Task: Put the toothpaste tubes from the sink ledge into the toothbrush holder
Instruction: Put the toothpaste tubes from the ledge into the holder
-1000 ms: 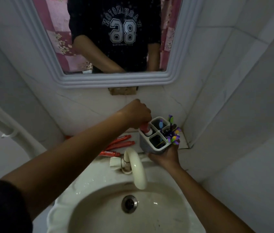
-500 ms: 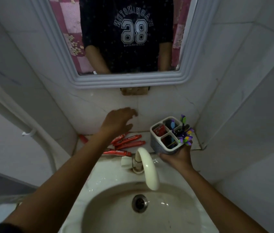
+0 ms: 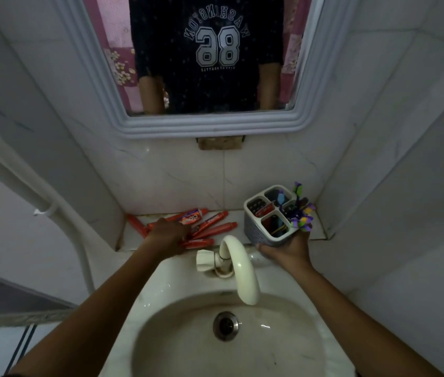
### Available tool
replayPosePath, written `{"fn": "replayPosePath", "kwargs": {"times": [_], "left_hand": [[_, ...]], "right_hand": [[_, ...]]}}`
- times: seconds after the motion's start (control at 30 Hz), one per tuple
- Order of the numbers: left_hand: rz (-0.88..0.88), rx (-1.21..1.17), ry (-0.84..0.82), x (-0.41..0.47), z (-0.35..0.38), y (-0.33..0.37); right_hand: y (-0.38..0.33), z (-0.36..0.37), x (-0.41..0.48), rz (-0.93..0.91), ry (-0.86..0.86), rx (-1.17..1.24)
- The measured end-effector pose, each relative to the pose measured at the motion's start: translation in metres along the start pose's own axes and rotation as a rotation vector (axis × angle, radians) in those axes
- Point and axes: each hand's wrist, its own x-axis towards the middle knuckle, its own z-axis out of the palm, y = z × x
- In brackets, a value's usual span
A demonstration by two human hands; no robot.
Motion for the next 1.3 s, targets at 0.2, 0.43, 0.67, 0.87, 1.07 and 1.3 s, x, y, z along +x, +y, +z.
{"fn": "replayPosePath", "kwargs": {"times": [0.2, 0.43, 0.67, 0.87, 1.07, 1.3], "left_hand": [[0.013, -0.169, -0.001, -0.015, -0.06, -0.007], [0.167, -0.137, 0.359, 0.002, -0.162, 0.054], [0.304, 0.243, 0.188, 0.066, -0.158, 0.114], [0.132, -0.36, 0.551, 0.042, -0.111, 0.067], [-0.18, -0.245, -0.04, 0.031, -0.026, 0.05], [-0.15, -0.113, -0.109, 0.042, -0.003, 0.057]], "right_hand": [[-0.002, -0.004, -0.005, -0.056, 0.065, -0.079], [-0.002, -0.017, -0.012, -0.03, 0.028, -0.267], [0.001, -0.017, -0.007, -0.02, -0.002, -0.296], [0.006, -0.016, -0.006, -0.034, 0.001, -0.272], [0.01, -0.005, 0.006, -0.081, 0.062, -0.109], [0.011, 0.001, 0.01, -0.048, 0.014, -0.026]]}}
